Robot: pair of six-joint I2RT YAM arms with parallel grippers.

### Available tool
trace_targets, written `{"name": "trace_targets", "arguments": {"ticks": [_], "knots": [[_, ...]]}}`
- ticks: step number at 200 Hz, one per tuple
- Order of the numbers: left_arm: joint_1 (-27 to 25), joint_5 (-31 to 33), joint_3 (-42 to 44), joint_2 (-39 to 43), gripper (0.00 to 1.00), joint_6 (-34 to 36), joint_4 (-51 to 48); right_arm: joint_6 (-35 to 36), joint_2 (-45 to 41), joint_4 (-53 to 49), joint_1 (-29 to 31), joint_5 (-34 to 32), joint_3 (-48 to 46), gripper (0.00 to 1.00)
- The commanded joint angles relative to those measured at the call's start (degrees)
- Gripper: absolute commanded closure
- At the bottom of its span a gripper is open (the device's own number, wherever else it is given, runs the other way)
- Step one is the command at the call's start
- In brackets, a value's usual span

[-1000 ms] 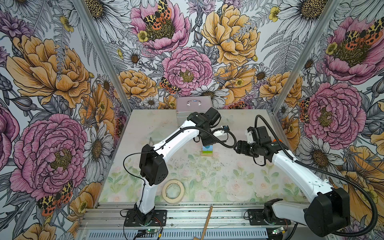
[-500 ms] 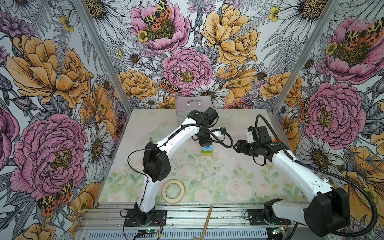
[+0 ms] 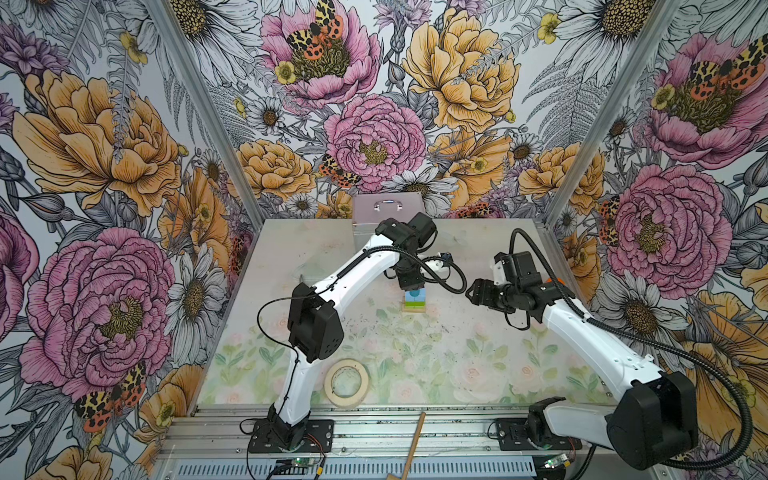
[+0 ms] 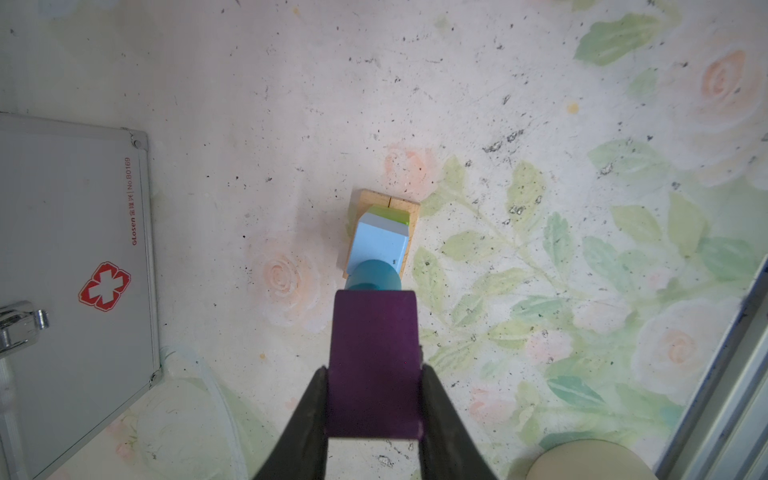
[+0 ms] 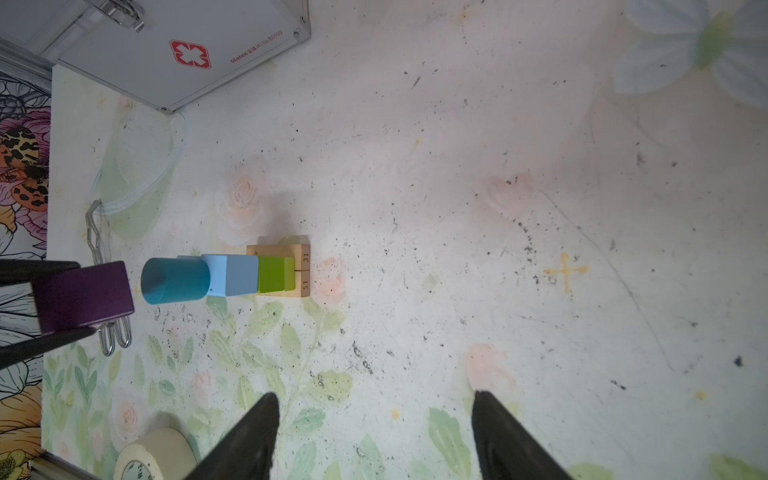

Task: Build the wood block tower
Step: 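Lower the purple block onto the teal cylinder with the left gripper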

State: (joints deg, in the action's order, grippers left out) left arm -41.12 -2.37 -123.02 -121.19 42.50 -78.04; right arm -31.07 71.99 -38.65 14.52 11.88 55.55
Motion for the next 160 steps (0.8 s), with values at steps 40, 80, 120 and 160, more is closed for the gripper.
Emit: {"name": "trace_targets", "arguments": {"ticks": [40, 80, 120, 160], "knots": [[-0.15, -1.99, -2.37, -1.78, 1.00, 0.19, -0.01, -0.57, 0.20, 1.34, -0.31, 0.25, -0.45, 0.25], [-0.11, -1.62, -2.77, -2.15, 1.00, -0.13, -0.01, -0.53, 0.30, 1.54, -0.30, 0.42, -0.63, 0.25], [-0.29, -1.13, -3.01, -2.58, 0.98, -0.49, -0.05, -0.57, 0.30, 1.56, -0.33, 0.39, -0.76, 0.25], [-0.27, -0.69, -3.28, -2.88, 0.94, -0.93, -0.01, -0.64, 0.40, 1.74, -0.37, 0.41, -0.86, 0.25]]}}
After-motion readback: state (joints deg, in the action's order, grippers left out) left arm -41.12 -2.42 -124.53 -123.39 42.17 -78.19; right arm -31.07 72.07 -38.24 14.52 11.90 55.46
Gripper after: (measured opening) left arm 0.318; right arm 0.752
